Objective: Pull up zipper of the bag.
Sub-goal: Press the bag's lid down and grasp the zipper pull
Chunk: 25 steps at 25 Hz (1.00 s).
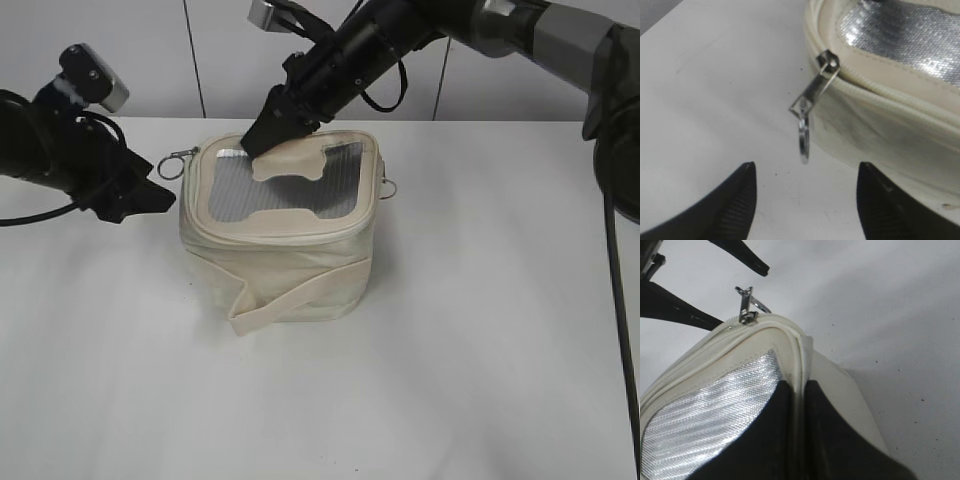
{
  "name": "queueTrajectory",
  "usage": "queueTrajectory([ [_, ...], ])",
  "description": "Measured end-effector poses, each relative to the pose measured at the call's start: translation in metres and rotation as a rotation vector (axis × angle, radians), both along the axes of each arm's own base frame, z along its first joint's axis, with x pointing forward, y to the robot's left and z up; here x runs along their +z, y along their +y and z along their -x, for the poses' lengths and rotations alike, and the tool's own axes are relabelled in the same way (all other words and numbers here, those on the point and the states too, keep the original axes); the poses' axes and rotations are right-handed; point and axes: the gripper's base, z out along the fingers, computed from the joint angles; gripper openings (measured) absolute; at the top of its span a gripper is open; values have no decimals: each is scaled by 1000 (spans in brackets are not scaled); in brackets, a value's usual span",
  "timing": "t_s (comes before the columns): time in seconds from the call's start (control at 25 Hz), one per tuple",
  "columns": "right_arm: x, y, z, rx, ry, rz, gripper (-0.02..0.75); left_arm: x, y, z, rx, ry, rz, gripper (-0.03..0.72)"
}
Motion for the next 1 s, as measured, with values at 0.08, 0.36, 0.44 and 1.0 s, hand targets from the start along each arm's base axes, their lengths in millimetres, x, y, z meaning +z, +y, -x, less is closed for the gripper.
queueTrajectory([
  [0.08, 0, 0, 0, 0, 1, -1, 62, -2, -1, -7, 9, -6, -3, 479],
  [0.36, 0, 0, 0, -1, 2, -1, 62, 1, -7, -24, -23, -17, 32, 420],
  [0.44, 0, 0, 0, -2, 2, -1, 62, -1, -10, -25, -33, -12, 34, 403],
  [1.0, 0, 0, 0, -25, 25, 0, 57, 16, -19, -15, -13, -26, 8, -3],
])
